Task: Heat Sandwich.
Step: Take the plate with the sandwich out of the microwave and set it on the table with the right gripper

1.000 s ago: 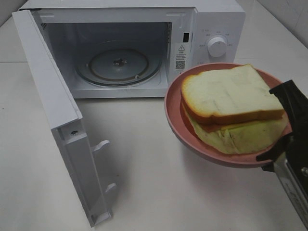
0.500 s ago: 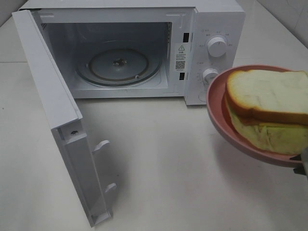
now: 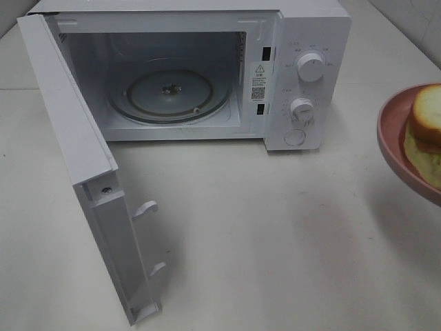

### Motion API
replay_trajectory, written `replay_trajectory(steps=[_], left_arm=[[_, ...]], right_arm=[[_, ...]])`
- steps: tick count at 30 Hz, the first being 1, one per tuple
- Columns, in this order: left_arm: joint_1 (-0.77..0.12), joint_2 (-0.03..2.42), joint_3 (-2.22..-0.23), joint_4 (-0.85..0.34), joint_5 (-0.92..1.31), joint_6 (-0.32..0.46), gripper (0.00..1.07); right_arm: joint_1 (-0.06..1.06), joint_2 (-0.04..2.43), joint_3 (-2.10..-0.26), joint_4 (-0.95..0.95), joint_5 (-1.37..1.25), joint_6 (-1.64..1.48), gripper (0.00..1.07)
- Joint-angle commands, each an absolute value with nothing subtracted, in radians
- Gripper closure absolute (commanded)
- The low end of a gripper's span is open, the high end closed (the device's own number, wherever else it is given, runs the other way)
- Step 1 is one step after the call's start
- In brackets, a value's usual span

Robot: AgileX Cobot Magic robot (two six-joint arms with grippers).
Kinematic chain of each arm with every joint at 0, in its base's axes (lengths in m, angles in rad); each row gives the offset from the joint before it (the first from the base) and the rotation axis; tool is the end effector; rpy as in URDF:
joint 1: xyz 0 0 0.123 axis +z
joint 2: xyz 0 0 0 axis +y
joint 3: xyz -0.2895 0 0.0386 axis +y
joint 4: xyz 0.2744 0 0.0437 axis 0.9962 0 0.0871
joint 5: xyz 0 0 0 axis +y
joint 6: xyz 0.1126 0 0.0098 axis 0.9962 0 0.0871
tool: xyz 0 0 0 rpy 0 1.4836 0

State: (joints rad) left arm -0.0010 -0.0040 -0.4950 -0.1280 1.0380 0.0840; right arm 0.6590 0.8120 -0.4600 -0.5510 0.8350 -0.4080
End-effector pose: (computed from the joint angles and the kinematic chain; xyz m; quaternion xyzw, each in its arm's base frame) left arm 0.0316 -0.0125 0.2814 0.0376 0.8450 -0.0419 0.5319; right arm 0.1502 0.0608 0.2173 -0.5882 0.7393 -0.2087 0.2526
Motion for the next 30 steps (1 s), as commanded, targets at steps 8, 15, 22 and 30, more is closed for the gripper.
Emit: replay_trajectory(steps=[8,15,22,30], left_arm=[[0.001,-0.033,-0.492,-0.132,1.036,0.077,0.09],[0.001,-0.033,-0.492,-0.132,1.036,0.077,0.09],[0.001,-0.033,-0.492,-0.132,1.036,0.077,0.09],[0.001,-0.033,-0.492,-0.132,1.036,0.077,0.09]], right_arm=[[0.658,0.894,-0.471,-0.689,0.868,-0.118,1.07],[0.658,1.012,-0.533,-0.741,0.895,0.129,1.07],[0.658,1.115,-0.588,-0.755,0.921,0.253,1.07],[0.654,1.233,-0.647,-0.783,0.919,0.380,1.07]])
